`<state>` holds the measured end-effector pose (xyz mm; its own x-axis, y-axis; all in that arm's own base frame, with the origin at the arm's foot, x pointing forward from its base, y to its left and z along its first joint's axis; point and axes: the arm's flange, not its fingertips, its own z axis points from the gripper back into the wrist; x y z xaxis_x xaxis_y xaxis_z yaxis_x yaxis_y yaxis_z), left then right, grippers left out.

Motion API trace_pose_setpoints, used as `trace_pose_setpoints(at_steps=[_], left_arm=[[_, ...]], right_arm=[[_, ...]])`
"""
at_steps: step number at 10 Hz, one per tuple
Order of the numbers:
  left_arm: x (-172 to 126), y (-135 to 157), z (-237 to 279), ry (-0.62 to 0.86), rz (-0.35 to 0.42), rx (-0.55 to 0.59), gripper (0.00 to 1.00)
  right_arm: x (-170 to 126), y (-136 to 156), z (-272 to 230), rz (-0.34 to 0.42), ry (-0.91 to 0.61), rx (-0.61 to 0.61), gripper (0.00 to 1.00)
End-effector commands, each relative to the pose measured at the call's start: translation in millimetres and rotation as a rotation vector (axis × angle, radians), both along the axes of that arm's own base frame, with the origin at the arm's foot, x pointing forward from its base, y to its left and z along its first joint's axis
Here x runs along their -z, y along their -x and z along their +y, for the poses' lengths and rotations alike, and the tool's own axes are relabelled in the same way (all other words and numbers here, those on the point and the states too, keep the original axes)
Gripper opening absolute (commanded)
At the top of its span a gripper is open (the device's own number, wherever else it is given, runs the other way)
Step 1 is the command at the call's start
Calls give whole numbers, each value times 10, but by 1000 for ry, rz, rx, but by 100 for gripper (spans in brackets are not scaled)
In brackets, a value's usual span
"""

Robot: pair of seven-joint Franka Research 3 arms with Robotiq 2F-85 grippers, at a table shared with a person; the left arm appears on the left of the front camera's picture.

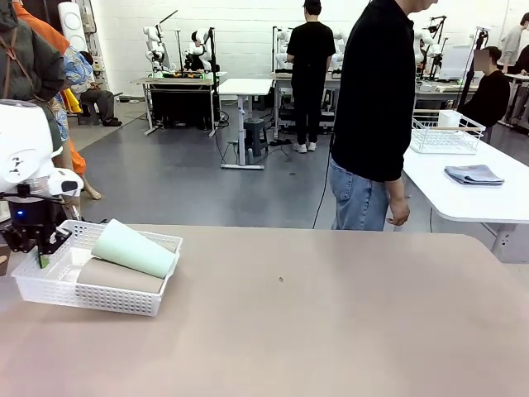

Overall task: Clean and organize the cups into the basket.
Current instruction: Move the Organizing basket back to the left side of the table.

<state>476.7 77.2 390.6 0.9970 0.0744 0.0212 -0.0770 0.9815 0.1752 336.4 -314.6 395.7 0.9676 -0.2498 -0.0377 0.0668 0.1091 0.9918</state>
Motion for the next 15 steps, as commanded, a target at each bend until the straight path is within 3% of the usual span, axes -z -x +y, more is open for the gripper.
trace_pose_setpoints(at_steps=[1,5,9,10,11,12,13,14,15], left_arm=[[17,100,122,10,-27,-14,6],[106,-33,129,21,-21,-17,6],[265,-205,61,6,38,-28,6],[257,-205,60,17,46,-36,66],[253,-202,73,15,49,-33,66],[249,-194,89,7,54,-32,100],[238,-176,96,10,53,-35,69],[225,-163,101,12,50,-40,100],[217,-157,85,12,51,-41,100]], right_arm=[[9,3,12,7,11,7,100],[9,3,12,7,11,7,100],[9,3,12,7,11,7,100],[9,3,12,7,11,7,100],[9,3,12,7,11,7,100],[9,3,12,7,11,7,100],[9,3,12,7,11,7,100],[9,3,12,7,11,7,100],[9,3,12,7,11,7,100]])
